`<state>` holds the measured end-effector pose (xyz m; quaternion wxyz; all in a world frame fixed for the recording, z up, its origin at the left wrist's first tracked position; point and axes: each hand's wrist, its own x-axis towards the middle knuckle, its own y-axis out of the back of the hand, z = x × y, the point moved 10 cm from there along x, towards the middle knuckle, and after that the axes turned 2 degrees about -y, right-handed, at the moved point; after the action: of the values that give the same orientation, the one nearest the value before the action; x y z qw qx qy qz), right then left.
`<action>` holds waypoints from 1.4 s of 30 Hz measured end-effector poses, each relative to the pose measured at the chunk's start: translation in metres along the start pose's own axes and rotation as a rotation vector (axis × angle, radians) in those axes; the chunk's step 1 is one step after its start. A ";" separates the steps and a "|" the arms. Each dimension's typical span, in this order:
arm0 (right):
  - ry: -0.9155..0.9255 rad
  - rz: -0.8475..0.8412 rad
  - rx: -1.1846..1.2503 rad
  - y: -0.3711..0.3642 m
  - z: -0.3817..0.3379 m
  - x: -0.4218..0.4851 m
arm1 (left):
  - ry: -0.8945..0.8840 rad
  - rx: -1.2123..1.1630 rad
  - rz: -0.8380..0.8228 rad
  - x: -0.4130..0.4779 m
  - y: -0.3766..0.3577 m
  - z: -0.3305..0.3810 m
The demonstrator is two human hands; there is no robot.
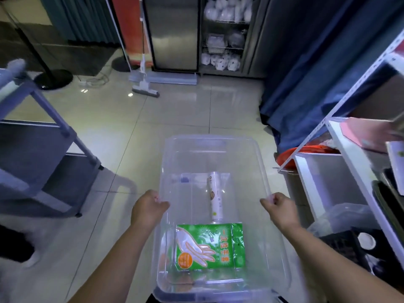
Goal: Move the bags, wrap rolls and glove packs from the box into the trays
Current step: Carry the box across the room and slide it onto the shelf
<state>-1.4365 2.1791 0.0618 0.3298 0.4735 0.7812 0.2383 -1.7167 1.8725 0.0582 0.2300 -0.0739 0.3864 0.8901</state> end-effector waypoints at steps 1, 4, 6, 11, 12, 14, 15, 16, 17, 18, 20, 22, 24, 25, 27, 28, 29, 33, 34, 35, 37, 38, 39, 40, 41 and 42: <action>-0.019 0.022 0.004 0.003 -0.006 0.014 | -0.019 0.001 -0.026 0.023 -0.006 0.015; -0.092 0.076 0.010 0.010 -0.019 0.051 | -0.076 0.060 -0.103 0.085 -0.023 0.060; -0.149 0.103 0.014 0.011 -0.022 0.072 | -0.135 0.089 -0.158 0.121 -0.038 0.090; -0.318 0.177 0.067 0.015 -0.011 0.106 | -0.216 0.183 -0.253 0.185 -0.079 0.153; -0.339 0.203 0.072 0.018 -0.008 0.112 | -0.233 0.197 -0.265 0.194 -0.089 0.165; -0.382 0.242 0.066 0.026 -0.001 0.128 | -0.270 0.218 -0.289 0.213 -0.115 0.191; -0.406 0.257 0.061 0.030 0.005 0.140 | -0.288 0.233 -0.304 0.223 -0.131 0.204; -0.429 0.261 0.057 0.034 0.012 0.154 | -0.294 0.249 -0.320 0.231 -0.147 0.214; -0.450 0.259 0.054 0.037 0.019 0.168 | -0.294 0.262 -0.331 0.240 -0.164 0.224; -0.467 0.253 0.051 0.041 0.027 0.185 | -0.298 0.270 -0.340 0.249 -0.181 0.233; -0.490 0.230 0.032 0.046 0.042 0.220 | -0.304 0.295 -0.353 0.265 -0.214 0.249; -0.499 0.206 0.004 0.050 0.057 0.258 | -0.303 0.312 -0.366 0.280 -0.248 0.259; -0.515 0.175 -0.021 0.050 0.073 0.293 | -0.289 0.344 -0.383 0.295 -0.283 0.264; -0.523 0.160 -0.036 0.049 0.081 0.310 | -0.280 0.359 -0.392 0.303 -0.300 0.265; -0.532 0.133 -0.070 0.047 0.097 0.343 | -0.261 0.385 -0.421 0.320 -0.336 0.262; -0.530 0.121 -0.080 0.046 0.100 0.355 | -0.252 0.387 -0.439 0.325 -0.347 0.261; -0.535 0.111 -0.087 0.043 0.108 0.368 | -0.242 0.390 -0.460 0.332 -0.364 0.258; -0.553 0.096 -0.149 0.016 0.153 0.423 | -0.182 0.420 -0.530 0.370 -0.442 0.234; -0.564 0.093 -0.163 0.006 0.165 0.434 | -0.168 0.421 -0.541 0.379 -0.460 0.227; -0.577 0.088 -0.176 -0.004 0.179 0.443 | -0.157 0.427 -0.552 0.387 -0.478 0.219; -0.596 0.076 -0.197 -0.026 0.205 0.462 | -0.139 0.443 -0.568 0.405 -0.513 0.203; -0.607 0.072 -0.206 -0.037 0.219 0.472 | -0.129 0.455 -0.574 0.414 -0.530 0.193; -0.614 0.072 -0.213 -0.048 0.232 0.483 | -0.126 0.468 -0.581 0.423 -0.546 0.184; -0.618 0.073 -0.219 -0.059 0.245 0.494 | -0.131 0.483 -0.592 0.433 -0.562 0.176; -0.623 0.070 -0.226 -0.071 0.258 0.505 | -0.132 0.499 -0.603 0.442 -0.578 0.167; -0.624 0.069 -0.233 -0.082 0.270 0.517 | -0.128 0.511 -0.608 0.451 -0.593 0.159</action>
<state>-1.4567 2.6227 -0.3250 0.5969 0.5089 0.5935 0.1805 -1.8312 2.5000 -0.3597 0.5175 -0.0700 0.5405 0.6596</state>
